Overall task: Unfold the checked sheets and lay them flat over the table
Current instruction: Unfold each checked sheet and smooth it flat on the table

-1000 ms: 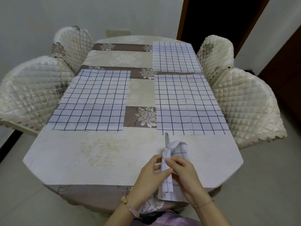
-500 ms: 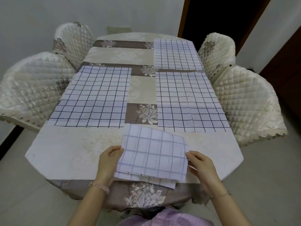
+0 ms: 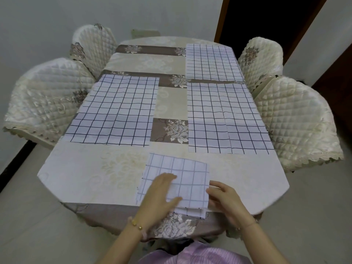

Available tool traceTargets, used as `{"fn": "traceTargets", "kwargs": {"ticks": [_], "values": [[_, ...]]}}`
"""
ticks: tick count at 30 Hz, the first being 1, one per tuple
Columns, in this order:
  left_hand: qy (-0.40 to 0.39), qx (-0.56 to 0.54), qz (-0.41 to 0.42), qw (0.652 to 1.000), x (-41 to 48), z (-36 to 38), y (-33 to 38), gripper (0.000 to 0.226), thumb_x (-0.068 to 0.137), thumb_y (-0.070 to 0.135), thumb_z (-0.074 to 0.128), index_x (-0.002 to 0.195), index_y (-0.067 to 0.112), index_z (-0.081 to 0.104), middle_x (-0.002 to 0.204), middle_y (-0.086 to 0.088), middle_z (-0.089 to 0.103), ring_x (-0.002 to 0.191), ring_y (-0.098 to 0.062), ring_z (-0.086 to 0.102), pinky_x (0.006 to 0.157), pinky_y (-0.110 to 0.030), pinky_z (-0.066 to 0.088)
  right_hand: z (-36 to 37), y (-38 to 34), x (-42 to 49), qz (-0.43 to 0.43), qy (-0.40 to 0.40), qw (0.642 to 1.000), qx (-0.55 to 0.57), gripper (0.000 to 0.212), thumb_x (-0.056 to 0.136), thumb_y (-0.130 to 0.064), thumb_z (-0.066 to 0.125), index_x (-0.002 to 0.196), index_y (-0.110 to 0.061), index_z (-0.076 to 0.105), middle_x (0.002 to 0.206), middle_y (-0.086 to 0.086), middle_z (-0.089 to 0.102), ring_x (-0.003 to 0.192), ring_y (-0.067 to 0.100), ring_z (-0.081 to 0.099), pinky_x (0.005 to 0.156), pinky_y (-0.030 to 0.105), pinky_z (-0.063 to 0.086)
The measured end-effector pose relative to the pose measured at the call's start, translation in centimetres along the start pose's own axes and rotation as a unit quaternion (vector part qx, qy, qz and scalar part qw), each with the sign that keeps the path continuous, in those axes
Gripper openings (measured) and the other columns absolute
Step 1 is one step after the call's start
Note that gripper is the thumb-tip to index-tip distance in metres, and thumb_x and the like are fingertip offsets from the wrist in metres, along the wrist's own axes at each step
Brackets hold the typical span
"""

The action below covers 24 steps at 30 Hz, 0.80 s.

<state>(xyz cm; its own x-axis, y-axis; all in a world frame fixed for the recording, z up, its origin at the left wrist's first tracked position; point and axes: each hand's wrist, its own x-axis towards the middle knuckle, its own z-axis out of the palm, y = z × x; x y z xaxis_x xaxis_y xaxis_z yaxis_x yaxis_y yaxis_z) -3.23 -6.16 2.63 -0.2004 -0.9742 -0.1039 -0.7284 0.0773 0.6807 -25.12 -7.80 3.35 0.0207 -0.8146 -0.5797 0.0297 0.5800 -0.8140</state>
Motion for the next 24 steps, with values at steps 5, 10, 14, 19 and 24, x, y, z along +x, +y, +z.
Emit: {"fn": "traceTargets", "kwargs": {"ticks": [5, 10, 14, 19, 24], "values": [[-0.026, 0.085, 0.097, 0.991, 0.6, 2.7, 1.6, 0.071, 0.085, 0.046, 0.056, 0.146, 0.026, 0.026, 0.150, 0.012, 0.026, 0.139, -0.007, 0.021, 0.119, -0.028, 0.016, 0.4, -1.4, 0.4, -0.011, -0.028, 0.995, 0.093, 0.023, 0.089, -0.002, 0.057, 0.109, -0.008, 0.067, 0.104, 0.010, 0.074, 0.098, 0.021, 0.069, 0.082, 0.029, 0.058], [0.113, -0.010, 0.060, 0.992, 2.5, 0.7, 2.2, 0.013, 0.089, 0.011, 0.057, 0.100, 0.013, 0.065, 0.096, 0.005, 0.062, 0.087, -0.010, 0.059, 0.073, -0.012, 0.042, -0.3, -2.5, 0.7, -0.020, -0.013, 0.983, 0.182, 0.020, 0.092, -0.010, 0.057, 0.110, -0.012, 0.065, 0.102, 0.006, 0.074, 0.092, 0.018, 0.070, 0.078, 0.027, 0.058], [0.132, -0.061, 0.028, 0.989, 4.1, -1.7, 2.4, 0.015, 0.091, 0.023, 0.059, 0.078, 0.015, 0.062, 0.071, 0.002, 0.062, 0.062, -0.004, 0.054, 0.056, -0.015, 0.037, -1.5, -0.3, 0.9, -0.033, 0.084, 0.996, -0.017, 0.035, 0.091, -0.016, 0.060, 0.125, -0.013, 0.054, 0.117, 0.007, 0.058, 0.111, 0.023, 0.057, 0.087, 0.032, 0.050], [0.121, -0.089, -0.029, 0.988, 5.7, -3.1, 1.8, 0.048, 0.080, 0.054, 0.047, 0.074, 0.007, 0.057, 0.072, -0.014, 0.068, 0.069, -0.024, 0.064, 0.066, -0.041, 0.049, -1.7, 2.8, 1.1, 0.001, 0.068, 0.993, -0.096, 0.033, 0.083, -0.017, 0.069, 0.114, -0.014, 0.057, 0.103, 0.007, 0.064, 0.087, 0.016, 0.061, 0.076, 0.026, 0.050], [0.146, -0.116, -0.038, 0.982, 6.3, -4.3, 2.1, 0.019, 0.089, 0.023, 0.062, 0.072, 0.013, 0.060, 0.069, -0.002, 0.067, 0.063, -0.005, 0.060, 0.058, -0.019, 0.040, -1.3, 2.7, 1.8, -0.028, 0.044, 0.982, -0.183, 0.025, 0.080, -0.017, 0.068, 0.061, -0.015, 0.053, 0.059, 0.002, 0.047, 0.060, 0.016, 0.043, 0.060, 0.026, 0.038]]}}
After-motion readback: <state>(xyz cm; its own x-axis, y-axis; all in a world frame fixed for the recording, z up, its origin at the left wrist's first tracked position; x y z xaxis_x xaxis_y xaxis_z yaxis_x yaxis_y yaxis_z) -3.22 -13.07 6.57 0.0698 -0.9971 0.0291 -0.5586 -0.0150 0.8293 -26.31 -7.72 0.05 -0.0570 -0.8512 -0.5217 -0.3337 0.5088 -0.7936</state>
